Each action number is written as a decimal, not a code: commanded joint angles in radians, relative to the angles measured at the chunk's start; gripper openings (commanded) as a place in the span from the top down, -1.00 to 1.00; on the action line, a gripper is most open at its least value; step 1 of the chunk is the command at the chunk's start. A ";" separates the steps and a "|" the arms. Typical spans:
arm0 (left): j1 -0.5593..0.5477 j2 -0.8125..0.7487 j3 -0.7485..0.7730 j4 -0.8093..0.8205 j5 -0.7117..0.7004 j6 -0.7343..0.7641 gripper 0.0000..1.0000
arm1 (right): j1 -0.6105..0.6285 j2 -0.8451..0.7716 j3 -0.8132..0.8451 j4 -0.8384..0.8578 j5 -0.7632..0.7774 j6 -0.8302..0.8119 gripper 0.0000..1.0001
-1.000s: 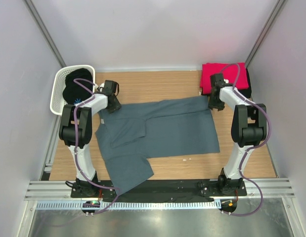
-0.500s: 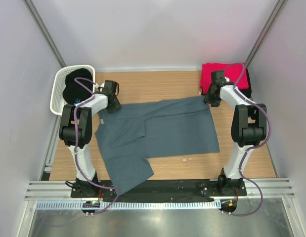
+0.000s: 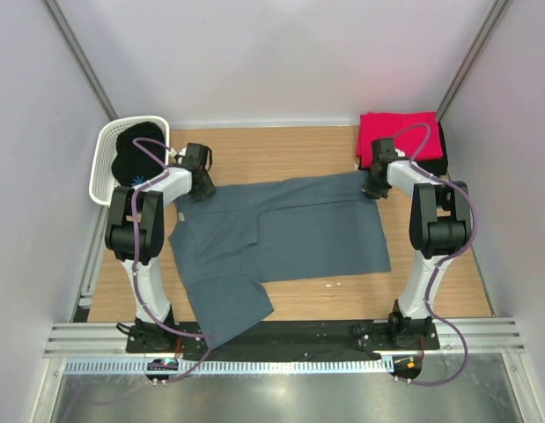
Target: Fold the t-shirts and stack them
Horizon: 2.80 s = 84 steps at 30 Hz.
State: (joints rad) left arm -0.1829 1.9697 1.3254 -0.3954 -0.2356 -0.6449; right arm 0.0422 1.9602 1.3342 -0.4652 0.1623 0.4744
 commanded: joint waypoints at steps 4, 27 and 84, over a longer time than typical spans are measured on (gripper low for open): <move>0.013 0.034 0.005 -0.056 -0.042 0.027 0.12 | -0.005 -0.055 -0.009 -0.023 0.157 -0.048 0.97; 0.005 -0.069 0.155 -0.063 0.065 0.130 -0.05 | 0.015 -0.166 0.197 -0.050 -0.183 -0.113 -0.22; -0.020 -0.798 -0.295 -0.454 0.193 -0.243 -0.72 | 0.064 -0.623 -0.315 -0.130 -0.110 0.139 -0.99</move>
State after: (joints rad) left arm -0.1944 1.2663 1.2095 -0.6815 -0.0689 -0.7322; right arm 0.1032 1.4071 1.1511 -0.5373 0.0124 0.5220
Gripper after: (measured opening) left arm 0.857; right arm 0.996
